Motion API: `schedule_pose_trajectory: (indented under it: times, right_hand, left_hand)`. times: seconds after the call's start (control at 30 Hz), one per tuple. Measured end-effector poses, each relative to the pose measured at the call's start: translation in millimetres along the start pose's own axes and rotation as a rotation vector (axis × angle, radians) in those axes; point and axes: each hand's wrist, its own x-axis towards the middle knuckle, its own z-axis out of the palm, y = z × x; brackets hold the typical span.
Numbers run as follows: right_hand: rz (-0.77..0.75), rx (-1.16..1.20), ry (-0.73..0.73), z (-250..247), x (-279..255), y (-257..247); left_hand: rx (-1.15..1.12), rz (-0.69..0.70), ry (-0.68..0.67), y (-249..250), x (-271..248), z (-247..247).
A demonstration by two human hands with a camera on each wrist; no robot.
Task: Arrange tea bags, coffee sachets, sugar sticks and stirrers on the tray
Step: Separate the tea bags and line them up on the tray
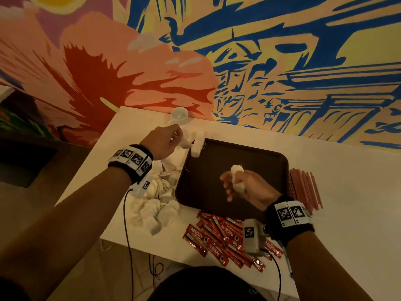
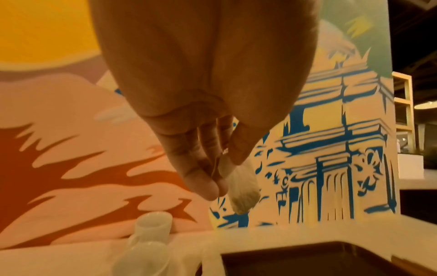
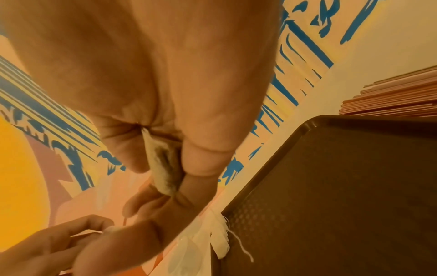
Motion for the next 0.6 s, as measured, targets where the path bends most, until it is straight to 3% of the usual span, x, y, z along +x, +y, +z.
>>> schedule_pose_trajectory:
  times: [0.13,0.37,0.6]
  right_hand:
    - [0.042,0.053,0.054,3.9,20.3,-15.3]
    - [0.054,-0.136,0.191,2.3,48.5,-12.9]
    - [0.025,-0.165,0.282,-0.6,65.1,-6.0]
  left_hand:
    - [0.047,-0.036,-0.172,-21.7,42.4,31.6]
    - [0.213,-0.012,-0.455,-48.9,93.9,97.3]
    - [0.284,0.021,-0.457,-63.6,135.9,113.7]
